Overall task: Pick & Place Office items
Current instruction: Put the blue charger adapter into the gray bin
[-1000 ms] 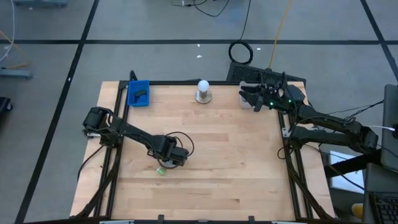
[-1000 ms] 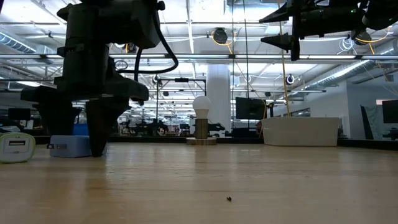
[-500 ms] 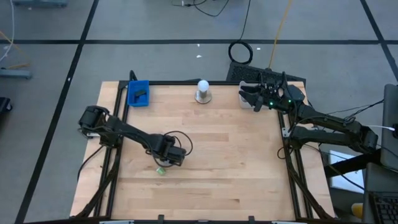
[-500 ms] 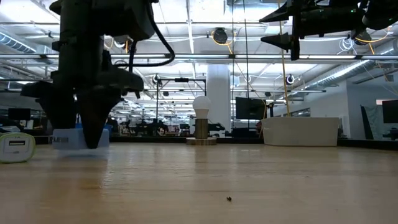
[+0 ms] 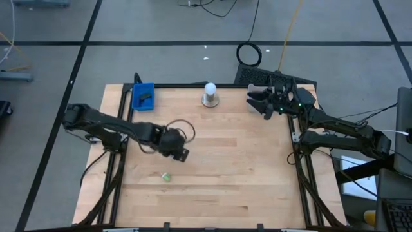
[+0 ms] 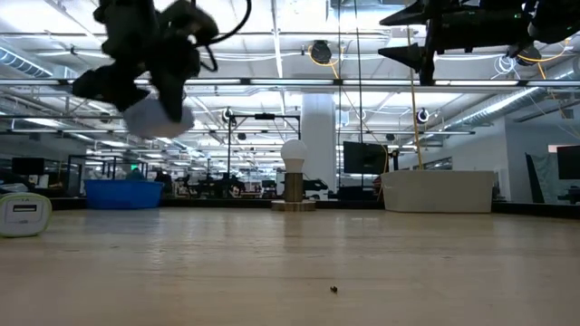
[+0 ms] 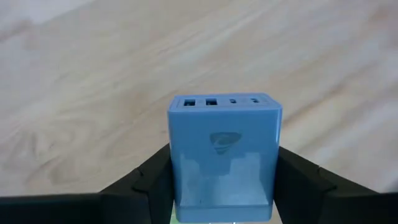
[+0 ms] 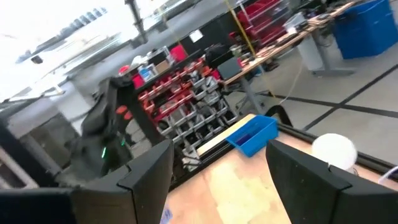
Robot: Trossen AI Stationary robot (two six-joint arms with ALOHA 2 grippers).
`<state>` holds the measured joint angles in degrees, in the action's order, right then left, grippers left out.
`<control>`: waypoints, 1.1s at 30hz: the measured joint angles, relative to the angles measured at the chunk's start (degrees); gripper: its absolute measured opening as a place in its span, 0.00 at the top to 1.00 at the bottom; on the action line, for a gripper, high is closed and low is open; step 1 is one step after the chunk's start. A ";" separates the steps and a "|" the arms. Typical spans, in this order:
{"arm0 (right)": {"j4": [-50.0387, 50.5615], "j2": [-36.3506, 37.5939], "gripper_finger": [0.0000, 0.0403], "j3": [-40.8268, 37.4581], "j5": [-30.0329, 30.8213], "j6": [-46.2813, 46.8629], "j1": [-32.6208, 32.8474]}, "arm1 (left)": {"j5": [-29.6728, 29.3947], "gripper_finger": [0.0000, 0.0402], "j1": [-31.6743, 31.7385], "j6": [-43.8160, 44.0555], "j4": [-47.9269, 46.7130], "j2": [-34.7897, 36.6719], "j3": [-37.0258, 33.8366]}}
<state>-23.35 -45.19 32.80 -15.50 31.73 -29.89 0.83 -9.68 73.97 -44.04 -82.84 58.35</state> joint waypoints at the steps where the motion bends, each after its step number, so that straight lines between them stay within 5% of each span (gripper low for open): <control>1: -0.01 0.00 0.38 0.00 -0.94 -0.27 0.00 | 1.13 0.48 1.22 -1.55 0.63 1.61 0.00; 9: -0.20 0.00 0.38 0.00 -4.43 -2.52 0.20 | 14.26 0.48 10.87 -11.14 4.36 9.28 0.07; 21: -3.25 -0.06 0.38 0.00 1.86 -4.32 4.23 | 38.14 0.48 21.83 -24.73 10.38 9.16 0.09; 27: -3.07 -0.91 0.34 0.00 -1.79 -8.51 8.30 | 51.04 0.48 27.05 -21.67 21.78 8.64 0.14; 33: -0.66 -4.27 0.18 0.00 -2.79 -10.21 11.01 | 61.14 0.48 29.32 -14.83 32.42 3.87 0.15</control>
<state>-24.01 -49.46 32.80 -18.30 21.51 -18.88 61.97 19.64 59.14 -11.62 -78.98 58.50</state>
